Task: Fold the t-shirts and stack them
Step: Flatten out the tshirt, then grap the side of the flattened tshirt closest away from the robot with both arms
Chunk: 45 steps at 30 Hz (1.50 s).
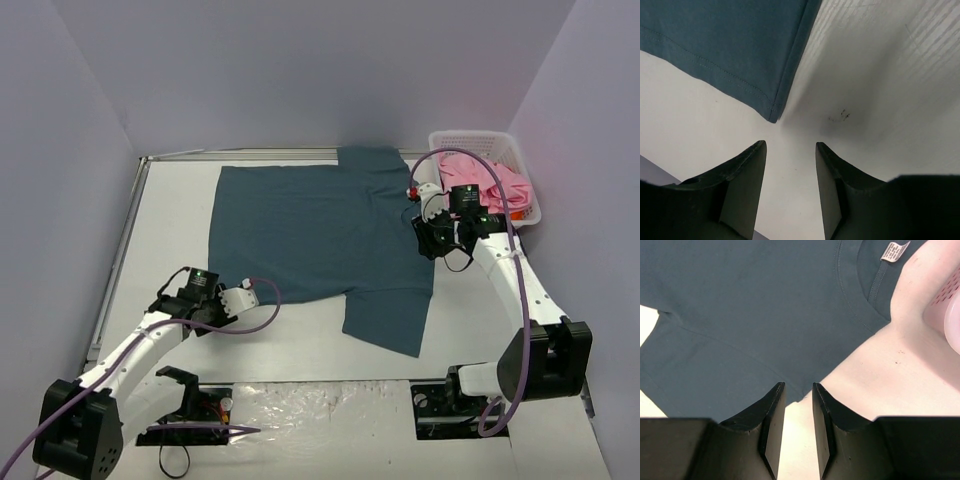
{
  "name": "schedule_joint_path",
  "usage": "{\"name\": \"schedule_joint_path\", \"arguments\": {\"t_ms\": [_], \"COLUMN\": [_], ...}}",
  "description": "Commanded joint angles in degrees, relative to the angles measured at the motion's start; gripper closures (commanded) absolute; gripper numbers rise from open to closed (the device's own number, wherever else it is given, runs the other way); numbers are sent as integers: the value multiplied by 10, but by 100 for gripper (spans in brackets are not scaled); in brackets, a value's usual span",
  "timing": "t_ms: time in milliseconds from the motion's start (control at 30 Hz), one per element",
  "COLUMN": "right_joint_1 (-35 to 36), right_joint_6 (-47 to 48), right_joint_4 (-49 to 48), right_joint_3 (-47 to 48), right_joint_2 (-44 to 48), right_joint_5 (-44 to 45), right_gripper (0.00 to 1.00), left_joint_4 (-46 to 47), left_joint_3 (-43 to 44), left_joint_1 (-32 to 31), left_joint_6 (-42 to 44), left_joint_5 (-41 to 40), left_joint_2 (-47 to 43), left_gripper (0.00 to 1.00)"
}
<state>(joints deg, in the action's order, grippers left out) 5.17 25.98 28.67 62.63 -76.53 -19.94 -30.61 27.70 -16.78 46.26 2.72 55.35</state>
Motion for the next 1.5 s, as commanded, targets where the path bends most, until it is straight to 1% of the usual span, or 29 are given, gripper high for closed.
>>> {"name": "schedule_joint_path", "arguments": {"t_ms": [0,133,500,733,1100,1200,1233,1267,1333,1367,1467], "right_joint_1": [-9,-15,-17,-17,-17,-17,-17,-17,-17,-18,-17], "right_joint_6": [-6,-3,-2,0,2,1,1,2,2,1,3], "right_joint_4": [-2,-2,-3,-3,-2,-2,-2,-2,-2,-1,1], "right_joint_3": [0,-5,-3,-4,-7,-7,-8,-8,-9,-9,-8], "right_joint_2": [-4,2,-7,-8,-11,-11,-11,-11,-11,-10,-10], "right_joint_5": [-22,-27,-29,-30,-30,-30,-30,-31,-32,-33,-33], "right_gripper": [75,74,73,72,71,71,71,71,71,71,71], "left_joint_4": [49,78,100,122,153,147,144,137,129,121,107], "left_joint_3": [-1,-3,-7,-14,-11,-6,-5,-4,0,2,10], "left_joint_1": [-5,-6,-10,-10,-10,-10,-10,-10,-10,-10,-10], "left_joint_6": [20,17,16,23,28,35,36,37,37,36,30], "left_joint_5": [-14,-16,-10,-22,-21,-22,-21,-20,-16,-15,-7], "left_joint_2": [12,24,56,72,123,136,137,139,140,139,136], "left_gripper": [57,57,57,57,57,67,73,85,94,97,98]}}
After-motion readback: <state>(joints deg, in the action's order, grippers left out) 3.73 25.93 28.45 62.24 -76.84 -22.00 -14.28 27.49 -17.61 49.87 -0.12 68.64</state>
